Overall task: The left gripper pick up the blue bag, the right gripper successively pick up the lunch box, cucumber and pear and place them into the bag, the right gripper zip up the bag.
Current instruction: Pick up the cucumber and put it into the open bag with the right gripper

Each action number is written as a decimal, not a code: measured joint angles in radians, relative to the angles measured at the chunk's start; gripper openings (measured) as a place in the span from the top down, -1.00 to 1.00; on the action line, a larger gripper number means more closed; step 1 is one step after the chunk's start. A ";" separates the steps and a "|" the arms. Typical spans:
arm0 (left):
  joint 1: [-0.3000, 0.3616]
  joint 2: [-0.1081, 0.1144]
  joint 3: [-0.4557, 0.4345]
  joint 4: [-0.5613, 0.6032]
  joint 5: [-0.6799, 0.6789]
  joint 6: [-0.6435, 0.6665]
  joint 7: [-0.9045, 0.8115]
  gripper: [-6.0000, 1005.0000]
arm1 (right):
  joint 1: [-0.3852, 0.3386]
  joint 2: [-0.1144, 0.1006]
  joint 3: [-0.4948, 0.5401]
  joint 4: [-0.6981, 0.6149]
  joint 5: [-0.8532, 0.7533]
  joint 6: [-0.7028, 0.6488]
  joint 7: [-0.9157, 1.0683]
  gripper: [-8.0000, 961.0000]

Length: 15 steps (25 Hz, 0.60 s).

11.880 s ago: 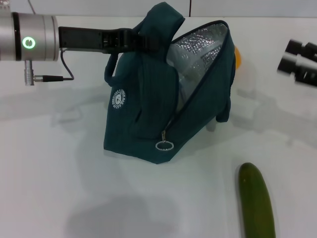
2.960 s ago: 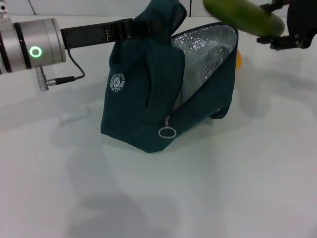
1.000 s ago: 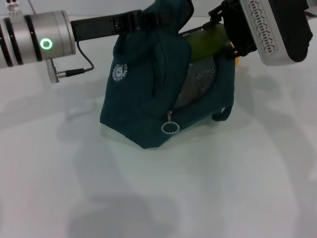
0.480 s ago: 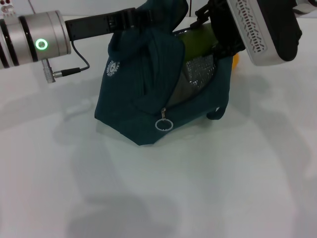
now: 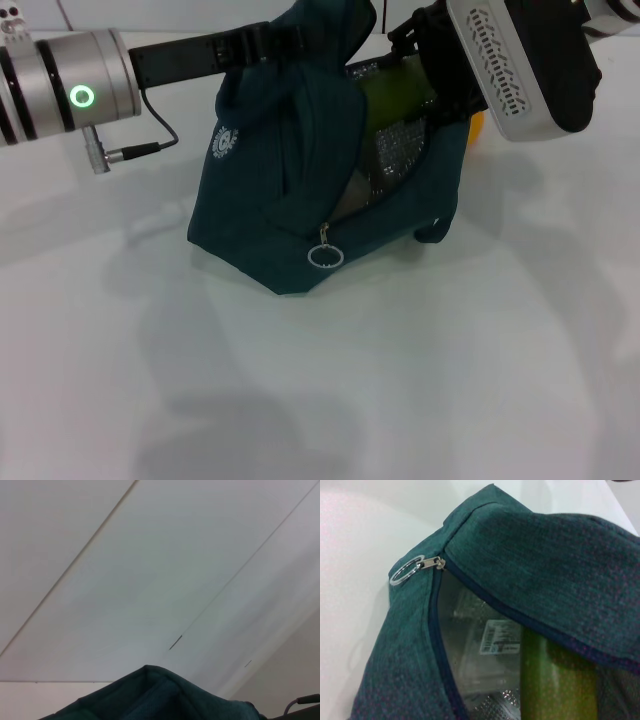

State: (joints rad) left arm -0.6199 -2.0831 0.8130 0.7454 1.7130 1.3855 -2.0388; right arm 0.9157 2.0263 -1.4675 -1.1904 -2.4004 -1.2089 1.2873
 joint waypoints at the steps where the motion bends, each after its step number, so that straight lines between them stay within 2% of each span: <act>1: 0.000 0.000 0.000 0.000 0.000 0.000 0.000 0.86 | -0.001 0.000 0.000 0.000 0.000 0.001 0.000 -0.40; 13: 0.000 0.001 0.000 0.000 -0.001 -0.002 0.000 0.86 | -0.007 0.000 -0.013 -0.001 -0.006 0.002 0.001 -0.42; 15: 0.000 0.001 0.000 0.000 -0.001 -0.002 0.000 0.86 | -0.009 0.000 -0.015 -0.005 -0.008 0.002 0.003 -0.57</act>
State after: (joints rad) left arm -0.6197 -2.0817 0.8130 0.7455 1.7119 1.3835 -2.0388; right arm 0.9070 2.0262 -1.4827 -1.1953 -2.4087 -1.2073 1.2898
